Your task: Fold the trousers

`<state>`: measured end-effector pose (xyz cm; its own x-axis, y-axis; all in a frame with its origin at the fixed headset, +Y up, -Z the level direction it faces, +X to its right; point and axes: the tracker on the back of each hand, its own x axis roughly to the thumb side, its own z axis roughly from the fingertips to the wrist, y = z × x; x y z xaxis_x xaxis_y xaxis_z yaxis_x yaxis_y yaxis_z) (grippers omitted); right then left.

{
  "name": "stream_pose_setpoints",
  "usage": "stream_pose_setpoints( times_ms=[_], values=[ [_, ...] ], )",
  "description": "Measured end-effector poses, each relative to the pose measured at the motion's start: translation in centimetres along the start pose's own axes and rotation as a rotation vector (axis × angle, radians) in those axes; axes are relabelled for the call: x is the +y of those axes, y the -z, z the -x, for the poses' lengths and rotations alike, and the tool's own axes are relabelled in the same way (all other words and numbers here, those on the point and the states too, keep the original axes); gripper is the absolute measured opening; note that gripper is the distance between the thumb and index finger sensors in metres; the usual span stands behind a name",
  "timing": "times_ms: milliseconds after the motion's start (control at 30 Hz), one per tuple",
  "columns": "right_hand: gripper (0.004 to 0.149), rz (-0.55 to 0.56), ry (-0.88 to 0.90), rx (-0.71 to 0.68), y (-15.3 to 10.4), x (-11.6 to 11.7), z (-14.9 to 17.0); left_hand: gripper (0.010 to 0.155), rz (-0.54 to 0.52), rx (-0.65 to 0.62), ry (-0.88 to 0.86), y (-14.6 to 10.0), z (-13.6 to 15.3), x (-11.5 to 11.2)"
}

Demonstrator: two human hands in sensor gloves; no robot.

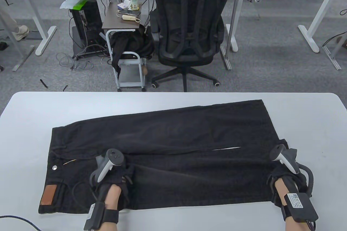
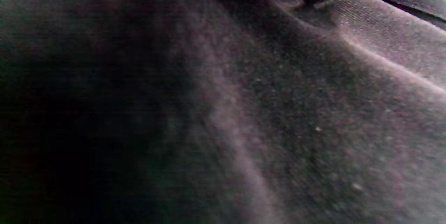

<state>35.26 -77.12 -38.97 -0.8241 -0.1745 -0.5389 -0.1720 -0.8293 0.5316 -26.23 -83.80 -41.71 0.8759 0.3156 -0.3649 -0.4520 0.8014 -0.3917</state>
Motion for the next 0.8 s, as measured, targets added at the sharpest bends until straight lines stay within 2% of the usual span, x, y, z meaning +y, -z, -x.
stream_pose_setpoints(
  times_ms=[67, 133, 233, 367, 467, 667, 767, 800],
  values=[
    [0.063, 0.007, 0.034, -0.001, -0.2, -0.4, 0.2, 0.073, -0.002, 0.001, 0.005, 0.1, 0.0, -0.1],
    [0.064, 0.093, 0.078, -0.044, -0.4, -0.8, -0.1, 0.073, 0.000, 0.004, 0.011, 0.2, 0.0, -0.1],
    [0.066, 0.264, 0.151, -0.206, -1.0, -1.2, -2.3, 0.073, 0.001, 0.008, 0.018, 0.2, -0.1, -0.2],
    [0.067, 0.234, 0.281, -0.408, -0.8, -1.3, -5.9, 0.073, -0.007, 0.006, 0.020, 0.2, -0.1, -0.3],
    [0.073, 0.189, 0.329, -0.500, -0.4, -1.3, -9.4, 0.073, -0.009, 0.003, 0.023, 0.4, -0.1, -0.3],
    [0.084, 0.115, 0.288, -0.584, 0.6, -0.2, -14.7, 0.073, -0.027, -0.023, 0.025, 0.9, 0.0, -0.3],
    [0.088, 0.077, 0.227, -0.526, 1.6, 0.5, -15.3, 0.073, -0.039, -0.037, 0.016, 1.1, 0.2, -0.2],
    [0.089, 0.102, 0.240, -0.508, 2.0, 0.4, -15.0, 0.073, -0.045, -0.051, 0.014, 1.2, 0.2, -0.2]
  ],
)
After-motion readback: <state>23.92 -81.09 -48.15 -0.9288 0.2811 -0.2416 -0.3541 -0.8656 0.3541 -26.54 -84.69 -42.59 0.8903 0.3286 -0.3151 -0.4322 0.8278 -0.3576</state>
